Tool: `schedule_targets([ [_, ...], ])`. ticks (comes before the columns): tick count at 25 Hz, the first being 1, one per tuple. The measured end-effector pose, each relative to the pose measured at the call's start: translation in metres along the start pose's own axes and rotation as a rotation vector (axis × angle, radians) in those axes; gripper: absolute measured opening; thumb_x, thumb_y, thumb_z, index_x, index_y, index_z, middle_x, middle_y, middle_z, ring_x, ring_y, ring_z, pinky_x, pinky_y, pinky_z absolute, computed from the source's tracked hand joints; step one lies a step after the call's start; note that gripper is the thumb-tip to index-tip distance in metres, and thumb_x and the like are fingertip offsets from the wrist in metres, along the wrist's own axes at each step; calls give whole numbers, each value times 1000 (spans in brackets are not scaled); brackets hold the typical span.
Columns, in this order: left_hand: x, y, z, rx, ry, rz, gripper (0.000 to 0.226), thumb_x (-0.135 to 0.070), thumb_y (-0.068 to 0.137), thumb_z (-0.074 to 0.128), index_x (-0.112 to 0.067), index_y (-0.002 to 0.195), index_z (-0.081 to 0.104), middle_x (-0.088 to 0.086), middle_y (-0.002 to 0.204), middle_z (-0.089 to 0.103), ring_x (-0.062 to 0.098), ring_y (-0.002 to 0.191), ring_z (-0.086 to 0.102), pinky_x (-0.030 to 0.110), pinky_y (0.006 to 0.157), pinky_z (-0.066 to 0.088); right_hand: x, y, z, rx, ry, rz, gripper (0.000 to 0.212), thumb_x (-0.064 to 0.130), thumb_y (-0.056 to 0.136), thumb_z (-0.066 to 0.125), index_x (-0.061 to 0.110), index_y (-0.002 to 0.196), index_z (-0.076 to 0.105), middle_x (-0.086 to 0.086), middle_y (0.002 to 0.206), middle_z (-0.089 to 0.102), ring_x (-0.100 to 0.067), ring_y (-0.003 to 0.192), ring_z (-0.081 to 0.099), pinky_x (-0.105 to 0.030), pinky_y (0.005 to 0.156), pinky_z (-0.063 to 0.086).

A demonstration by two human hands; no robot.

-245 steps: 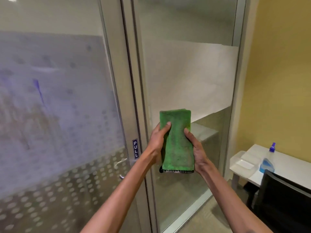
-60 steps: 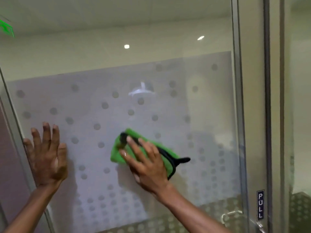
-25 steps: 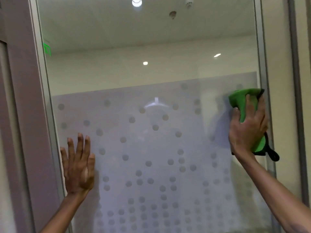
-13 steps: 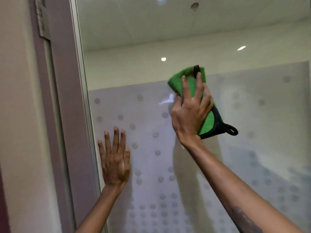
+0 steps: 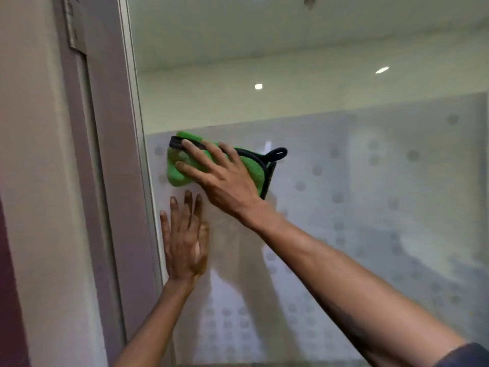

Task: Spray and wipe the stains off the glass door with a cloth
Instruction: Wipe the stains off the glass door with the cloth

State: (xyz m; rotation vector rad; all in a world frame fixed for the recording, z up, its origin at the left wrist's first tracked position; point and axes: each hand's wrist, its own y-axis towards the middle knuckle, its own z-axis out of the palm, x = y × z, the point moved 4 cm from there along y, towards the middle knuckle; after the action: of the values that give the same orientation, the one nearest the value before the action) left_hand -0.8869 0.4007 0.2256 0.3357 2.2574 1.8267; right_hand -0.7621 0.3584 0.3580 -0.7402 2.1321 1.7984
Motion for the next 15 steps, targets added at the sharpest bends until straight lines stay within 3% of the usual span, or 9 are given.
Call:
schedule_targets([
  [2, 0, -1, 0, 16, -11, -7, 58, -32, 106, 28, -15, 161, 26, 1, 170, 14, 33, 160, 10, 51, 129, 4, -59, -35, -23, -85, -32, 128, 53, 12, 92, 58, 33, 141, 61, -3, 161, 44, -34, 139, 52, -48, 113, 39],
  [5, -2, -2, -2, 13, -33, -18, 58, -33, 107, 26, -14, 161, 25, 2, 170, 14, 35, 159, 11, 51, 129, 2, -170, -109, -67, -150, -125, 368, 58, 15, 87, 60, 27, 144, 59, -10, 161, 43, -39, 135, 54, -54, 109, 42],
  [8, -4, -2, -2, 18, -43, -31, 58, -32, 106, 27, -12, 161, 26, 3, 170, 14, 36, 159, 11, 54, 128, 4, -261, -204, -110, -179, -133, 734, 62, 17, 90, 54, 25, 151, 49, -13, 164, 36, -45, 135, 49, -59, 110, 40],
  [11, -6, -2, -1, 12, -44, -50, 59, -31, 106, 27, -11, 161, 26, 5, 170, 16, 37, 159, 9, 56, 128, 3, -283, -277, -123, -266, -68, 1028, 59, 27, 98, 52, 31, 155, 37, -9, 167, 30, -46, 140, 42, -61, 111, 38],
  [15, -8, -3, -1, -3, -58, -37, 58, -30, 107, 27, -11, 161, 27, 7, 170, 19, 37, 159, 9, 56, 129, 4, -232, -273, -94, -439, -54, 1402, 53, 48, 103, 43, 33, 154, 43, 0, 168, 29, -37, 144, 40, -45, 115, 31],
])
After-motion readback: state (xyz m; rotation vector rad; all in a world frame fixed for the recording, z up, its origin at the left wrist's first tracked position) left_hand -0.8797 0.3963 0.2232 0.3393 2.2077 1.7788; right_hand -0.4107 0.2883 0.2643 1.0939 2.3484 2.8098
